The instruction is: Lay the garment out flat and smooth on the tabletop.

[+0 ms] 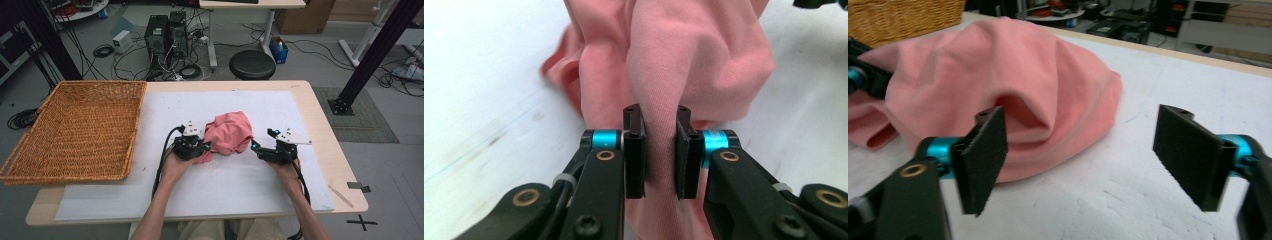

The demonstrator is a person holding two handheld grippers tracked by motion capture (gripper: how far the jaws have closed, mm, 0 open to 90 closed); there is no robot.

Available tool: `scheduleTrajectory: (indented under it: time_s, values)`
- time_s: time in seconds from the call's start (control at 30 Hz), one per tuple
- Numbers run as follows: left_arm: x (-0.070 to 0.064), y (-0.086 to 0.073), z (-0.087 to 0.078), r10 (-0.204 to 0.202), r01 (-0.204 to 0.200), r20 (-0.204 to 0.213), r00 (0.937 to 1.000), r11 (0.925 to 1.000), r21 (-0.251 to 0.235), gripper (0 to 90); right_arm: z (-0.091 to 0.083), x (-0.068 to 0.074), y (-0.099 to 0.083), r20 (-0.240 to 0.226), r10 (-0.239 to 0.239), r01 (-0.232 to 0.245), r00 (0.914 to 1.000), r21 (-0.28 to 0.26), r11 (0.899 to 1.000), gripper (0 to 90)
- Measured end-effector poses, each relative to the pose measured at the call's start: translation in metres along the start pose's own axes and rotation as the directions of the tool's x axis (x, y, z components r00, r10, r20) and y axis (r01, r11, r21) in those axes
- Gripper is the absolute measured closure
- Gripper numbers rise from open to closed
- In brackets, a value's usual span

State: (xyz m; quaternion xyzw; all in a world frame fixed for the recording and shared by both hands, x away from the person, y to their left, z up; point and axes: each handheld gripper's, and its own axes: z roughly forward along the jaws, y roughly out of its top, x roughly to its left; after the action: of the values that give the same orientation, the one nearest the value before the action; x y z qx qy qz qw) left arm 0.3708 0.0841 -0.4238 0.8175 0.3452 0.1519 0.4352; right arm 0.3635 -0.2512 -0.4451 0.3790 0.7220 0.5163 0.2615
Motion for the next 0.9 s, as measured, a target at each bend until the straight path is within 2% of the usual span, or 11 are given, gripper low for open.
scheduleTrajectory:
  time_s: [0.03,0.13,0.23,0.3,0.4,0.47,0.57,0.63,0.7,0.8,0.9]
  values:
    - [0.002,-0.003,-0.006,-0.014,0.014,-0.007,0.9999,0.9999,-0.004,78.4,-0.001,0.001,0.002,-0.016,-0.003,0.003,0.9999,0.006,1.000,28.9]
    - [0.004,-0.012,-0.023,-0.064,0.064,-0.018,0.9978,0.9980,0.004,78.5,0.002,0.004,0.011,-0.058,-0.015,0.018,0.9982,0.037,0.999,30.6]
    - [0.002,-0.019,-0.038,-0.069,0.069,-0.043,0.9967,0.9975,0.012,78.6,0.014,0.007,0.020,-0.092,-0.050,0.060,0.9945,0.113,0.992,31.0]
    - [0.002,-0.025,-0.046,-0.066,0.067,-0.058,0.9961,0.9974,0.024,78.9,0.023,0.009,0.023,-0.118,-0.049,0.068,0.9918,0.159,0.985,32.1]
    - [0.003,-0.037,-0.053,-0.079,0.081,-0.053,0.9955,0.9959,0.041,79.0,0.037,0.012,0.022,-0.134,-0.058,0.085,0.9893,0.210,0.974,34.8]
    - [0.004,-0.045,-0.055,-0.098,0.100,-0.036,0.9946,0.9935,0.055,79.1,0.047,0.015,0.018,-0.145,-0.082,0.118,0.9860,0.260,0.959,39.1]
    - [0.003,-0.052,-0.055,-0.107,0.107,-0.012,0.9942,0.9932,0.046,79.1,0.056,0.022,0.013,-0.154,-0.136,0.180,0.9786,0.318,0.931,58.7]
    - [0.003,-0.053,-0.055,-0.107,0.107,-0.009,0.9942,0.9932,0.046,78.9,0.056,0.024,0.014,-0.155,-0.152,0.193,0.9761,0.298,0.935,70.1]
    - [0.002,-0.053,-0.055,-0.105,0.105,-0.008,0.9945,0.9937,0.039,78.7,0.055,0.021,0.014,-0.148,-0.132,0.171,0.9801,0.293,0.941,84.1]
    - [0.000,-0.053,-0.057,-0.105,0.105,-0.004,0.9945,0.9943,0.022,78.6,0.052,0.012,0.015,-0.116,-0.088,0.119,0.9893,0.297,0.947,87.6]
    - [0.000,-0.053,-0.060,-0.106,0.106,0.012,0.9943,0.9944,0.008,78.6,0.048,0.005,0.017,-0.091,-0.086,0.110,0.9921,0.293,0.950,87.9]
